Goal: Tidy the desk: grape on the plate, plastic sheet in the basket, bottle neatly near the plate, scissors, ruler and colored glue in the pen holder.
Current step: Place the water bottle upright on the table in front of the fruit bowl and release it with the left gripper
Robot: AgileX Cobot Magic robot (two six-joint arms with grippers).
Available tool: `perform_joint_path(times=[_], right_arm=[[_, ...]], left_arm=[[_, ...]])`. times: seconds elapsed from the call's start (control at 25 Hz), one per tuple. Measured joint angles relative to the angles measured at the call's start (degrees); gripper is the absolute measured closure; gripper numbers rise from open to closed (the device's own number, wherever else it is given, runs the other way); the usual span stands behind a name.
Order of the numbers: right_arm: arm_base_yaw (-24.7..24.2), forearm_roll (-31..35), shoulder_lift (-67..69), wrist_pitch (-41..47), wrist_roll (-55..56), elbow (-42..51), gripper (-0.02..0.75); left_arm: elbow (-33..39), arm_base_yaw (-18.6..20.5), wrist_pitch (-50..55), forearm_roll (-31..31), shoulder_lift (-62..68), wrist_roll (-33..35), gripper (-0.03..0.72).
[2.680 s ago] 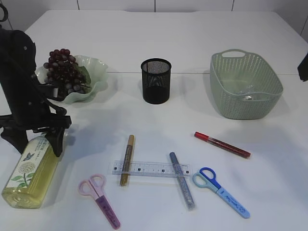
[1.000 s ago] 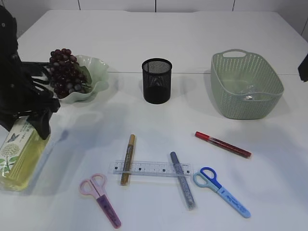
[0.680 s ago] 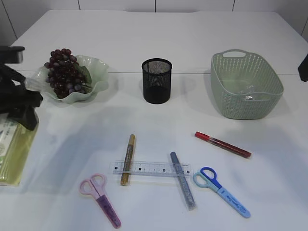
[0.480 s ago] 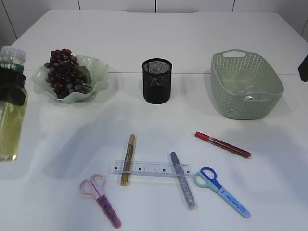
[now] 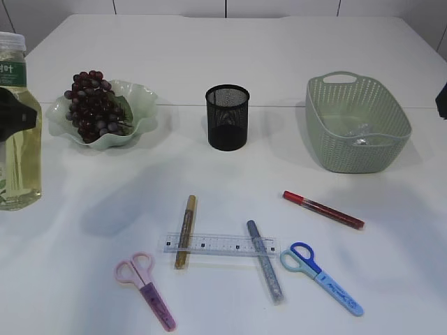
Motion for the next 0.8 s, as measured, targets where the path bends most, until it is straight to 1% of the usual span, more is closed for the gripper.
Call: perform_joint_path(times=[0.16,0.48,0.64,0.8], right_arm=[[0.0,-0.39,0.0,0.0,0.0,0.0,0.225],[0.0,-4.38,-0.06,0.0,0.0,0.0,0.225],[0.0,-5.8,-0.06,0.0,-0.14,0.0,0.225],[0.0,-7.0,-0.06,0.0,-0.96,0.0,0.225]], left_arm=[[4.76,0.34,-11.71,0.68,0.0,-0.11,0.26],[11.27,5.77,-37.97,0.36,3.38,-0.11,0.26],[14.23,6.18,-51.14,-1.81,7.55,0.83,0.26],[16.56,6.18,-64.57,-5.75,11.85,3.21,0.26]])
